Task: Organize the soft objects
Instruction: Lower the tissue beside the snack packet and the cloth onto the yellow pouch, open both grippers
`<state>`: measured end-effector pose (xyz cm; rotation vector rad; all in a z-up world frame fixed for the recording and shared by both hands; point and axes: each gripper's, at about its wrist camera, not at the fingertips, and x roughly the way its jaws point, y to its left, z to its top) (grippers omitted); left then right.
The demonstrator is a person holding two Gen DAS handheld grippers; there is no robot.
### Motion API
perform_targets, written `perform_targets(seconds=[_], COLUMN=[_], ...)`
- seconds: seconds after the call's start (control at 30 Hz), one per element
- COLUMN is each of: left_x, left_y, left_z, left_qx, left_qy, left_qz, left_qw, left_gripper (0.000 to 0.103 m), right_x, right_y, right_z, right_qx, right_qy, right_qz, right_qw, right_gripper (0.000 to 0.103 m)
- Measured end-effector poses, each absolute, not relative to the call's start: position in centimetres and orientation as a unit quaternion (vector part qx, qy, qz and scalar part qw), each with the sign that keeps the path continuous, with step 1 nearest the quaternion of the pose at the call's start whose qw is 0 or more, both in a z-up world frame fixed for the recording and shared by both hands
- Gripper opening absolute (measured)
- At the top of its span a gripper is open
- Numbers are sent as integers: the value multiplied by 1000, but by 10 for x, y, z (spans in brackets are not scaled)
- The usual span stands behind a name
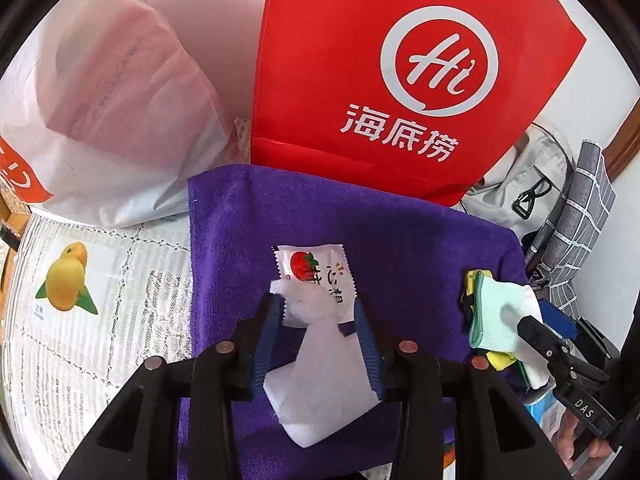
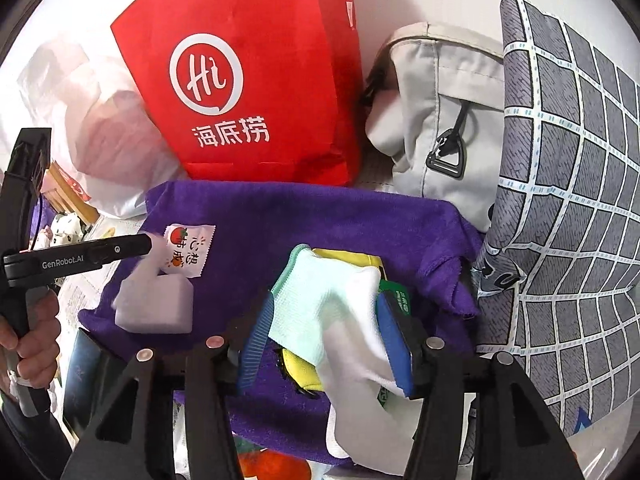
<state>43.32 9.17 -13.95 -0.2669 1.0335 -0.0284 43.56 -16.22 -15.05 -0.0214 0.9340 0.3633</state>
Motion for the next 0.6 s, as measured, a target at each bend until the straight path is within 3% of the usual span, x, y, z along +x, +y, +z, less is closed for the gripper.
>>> perform_targets(seconds=[0.6], left_x=[412], left_y=[87], left_z=[-104], left_qx=[-141], left_qy=[482], left_qz=[-11], left_qw=[865], left_gripper=[43], right_x=[392], right_y=[-138], right_z=[-113], right_qx=[-13], right_qy=[411], right_qz=[197], right_qw=[890], right_gripper=[54])
